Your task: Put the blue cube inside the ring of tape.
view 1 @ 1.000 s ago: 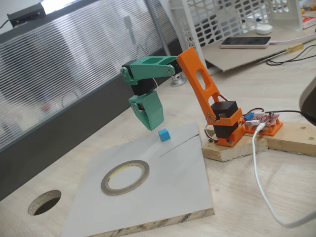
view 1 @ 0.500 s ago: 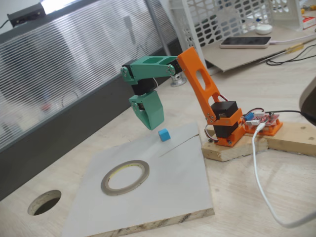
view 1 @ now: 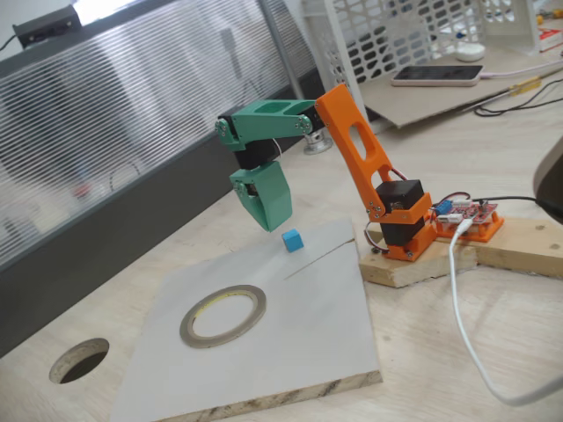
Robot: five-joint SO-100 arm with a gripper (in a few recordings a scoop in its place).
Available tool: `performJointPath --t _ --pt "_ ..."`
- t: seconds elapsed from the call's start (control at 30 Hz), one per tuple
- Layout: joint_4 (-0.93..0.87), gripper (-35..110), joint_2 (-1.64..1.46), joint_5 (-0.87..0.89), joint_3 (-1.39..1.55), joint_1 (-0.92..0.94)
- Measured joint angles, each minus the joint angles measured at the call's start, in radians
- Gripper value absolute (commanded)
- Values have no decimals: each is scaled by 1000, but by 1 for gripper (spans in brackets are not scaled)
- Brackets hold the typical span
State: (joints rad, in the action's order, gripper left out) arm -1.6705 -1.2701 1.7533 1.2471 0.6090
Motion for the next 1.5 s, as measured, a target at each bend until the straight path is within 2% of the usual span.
performJointPath --t 0.4,0.77,0.9,1.5 --pt "0 2 0 -3 0 0" --pt "0 46 0 -3 0 0" --pt "0 56 0 -3 0 0" --pt "-40 58 0 5 21 0"
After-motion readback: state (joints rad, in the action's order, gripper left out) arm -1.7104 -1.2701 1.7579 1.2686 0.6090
